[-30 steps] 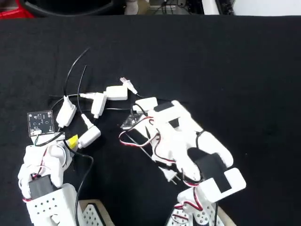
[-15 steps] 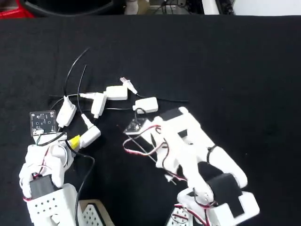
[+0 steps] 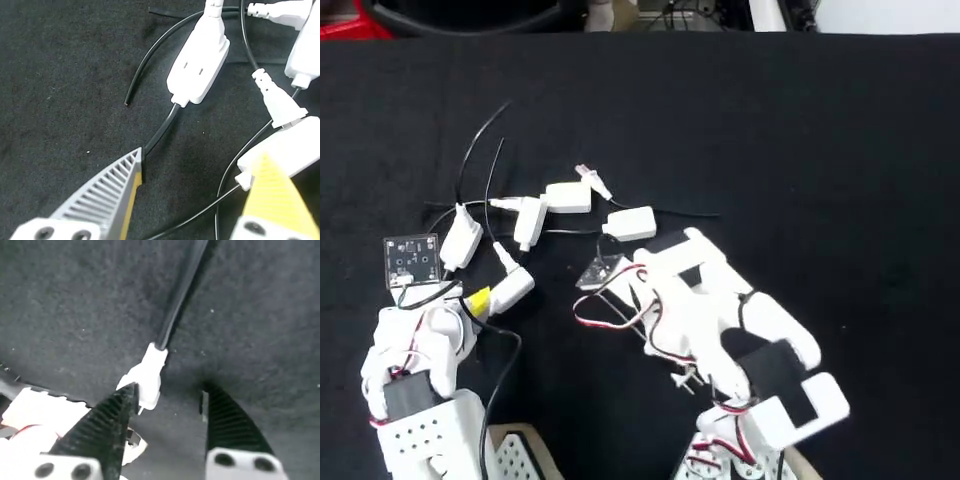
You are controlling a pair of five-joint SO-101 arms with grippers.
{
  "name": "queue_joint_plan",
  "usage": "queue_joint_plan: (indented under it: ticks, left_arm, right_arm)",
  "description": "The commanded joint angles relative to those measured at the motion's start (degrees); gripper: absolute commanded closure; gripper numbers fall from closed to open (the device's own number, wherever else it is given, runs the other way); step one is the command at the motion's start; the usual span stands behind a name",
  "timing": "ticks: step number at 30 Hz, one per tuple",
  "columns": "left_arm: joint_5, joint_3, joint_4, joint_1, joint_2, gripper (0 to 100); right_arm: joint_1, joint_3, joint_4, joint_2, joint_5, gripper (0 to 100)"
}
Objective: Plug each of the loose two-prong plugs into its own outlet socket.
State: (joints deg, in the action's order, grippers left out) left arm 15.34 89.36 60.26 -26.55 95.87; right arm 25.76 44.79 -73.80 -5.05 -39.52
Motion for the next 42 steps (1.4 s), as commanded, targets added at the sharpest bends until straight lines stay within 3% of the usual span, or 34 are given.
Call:
queue_joint_plan:
  ticks: [1,7,12,17,24,34,42]
  left_arm:
    - [0.2,-0.2,-1.1,0.7,0.4,66]
    - [0.2,-0.2,-1.1,0.7,0.4,66]
    - [0.2,-0.2,-1.1,0.7,0.4,66]
    - [0.3,-0.2,-1.1,0.7,0.4,66]
    - [0.3,-0.2,-1.1,0.7,0.4,66]
    - [0.4,-0.2,-1.1,0.7,0.4,66]
    - [0.1,-0.2,-1.1,0.6,0.4,66]
  right_arm:
    - [4.5,0.0,1.9,-5.0,0.3,89.0]
    - [11.1,-1.7,1.6,-7.1,3.9,85.0]
    - [11.8,-3.8,-0.1,-10.0,4.0,84.1]
    - [13.5,-4.2,-0.2,-10.7,4.1,99.1]
    - [13.7,-4.7,-1.5,-9.1,6.4,98.7]
    - [12.7,-7.6,-15.3,20.4,7.0,98.7]
    - [1.2,-13.5,-19.6,44.2,6.9,98.7]
